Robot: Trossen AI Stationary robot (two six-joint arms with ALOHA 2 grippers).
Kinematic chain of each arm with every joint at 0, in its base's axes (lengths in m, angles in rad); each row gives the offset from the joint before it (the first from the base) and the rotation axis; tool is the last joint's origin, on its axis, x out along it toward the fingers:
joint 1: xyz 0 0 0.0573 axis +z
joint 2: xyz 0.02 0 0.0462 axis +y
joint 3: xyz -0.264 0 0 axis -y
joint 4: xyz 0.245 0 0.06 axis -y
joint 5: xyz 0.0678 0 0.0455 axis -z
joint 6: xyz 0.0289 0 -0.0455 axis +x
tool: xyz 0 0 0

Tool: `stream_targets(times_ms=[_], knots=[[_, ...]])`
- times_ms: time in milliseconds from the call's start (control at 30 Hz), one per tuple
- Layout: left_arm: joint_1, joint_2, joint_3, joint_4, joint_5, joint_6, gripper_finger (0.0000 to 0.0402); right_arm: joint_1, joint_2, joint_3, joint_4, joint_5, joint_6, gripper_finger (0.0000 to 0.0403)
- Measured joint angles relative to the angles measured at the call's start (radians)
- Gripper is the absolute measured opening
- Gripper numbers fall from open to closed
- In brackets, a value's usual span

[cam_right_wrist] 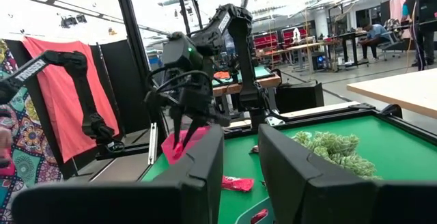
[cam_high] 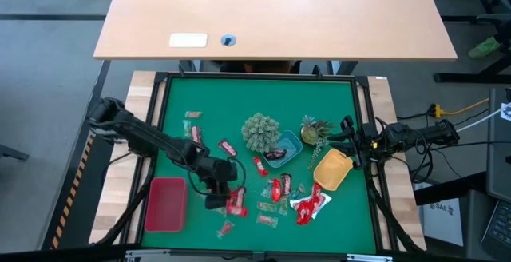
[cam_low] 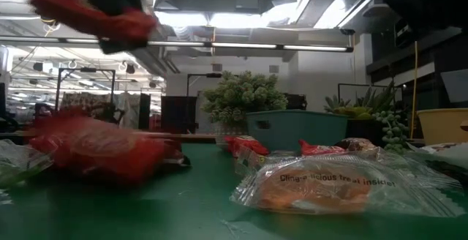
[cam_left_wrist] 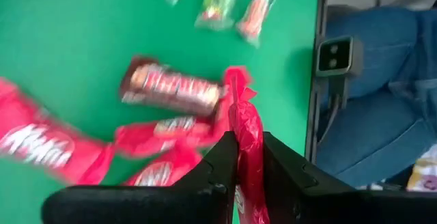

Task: Organize candy in baskets
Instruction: Put the red chocolate into the red bin

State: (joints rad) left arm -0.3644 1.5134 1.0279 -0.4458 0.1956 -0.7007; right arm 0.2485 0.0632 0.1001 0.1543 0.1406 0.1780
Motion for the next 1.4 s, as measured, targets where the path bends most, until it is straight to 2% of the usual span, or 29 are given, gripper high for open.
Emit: stream_targets(times_ms=[200, 500, 600, 767, 967, 1133, 1400], knots=[[0.000, -0.074, 0.000, -0.133, 0.004, -0.049, 0.0046, 0.000, 0.000, 0.000, -0.001, 0.000, 0.000, 0.0095], [-0.070, -0.107, 0.000, -0.560, 0.240, -0.211, 0.0047, 0.000, 0.000, 0.000, 0.000, 0.000, 0.000, 0.0095], [-0.111, -0.108, 0.000, -0.700, 0.271, -0.241, 0.0047, 0.000, 0.000, 0.000, 0.000, 0.000, 0.000, 0.0095], [-0.169, -0.108, 0.000, -0.838, 0.243, -0.263, 0.0047, 0.000, 0.000, 0.000, 0.000, 0.000, 0.000, 0.0095], [-0.203, -0.108, 0.000, -0.860, 0.151, -0.332, 0.0054, 0.000, 0.000, 0.000, 0.000, 0.001, 0.000, 0.0095], [-0.204, -0.108, 0.000, -0.862, 0.117, -0.397, 0.0091, 0.000, 0.000, 0.000, 0.000, 0.001, 0.000, 0.0095], [-0.204, -0.108, 0.000, -0.854, 0.077, -0.398, 0.0148, 0.000, 0.000, 0.000, 0.000, 0.001, 0.000, 0.0095]])
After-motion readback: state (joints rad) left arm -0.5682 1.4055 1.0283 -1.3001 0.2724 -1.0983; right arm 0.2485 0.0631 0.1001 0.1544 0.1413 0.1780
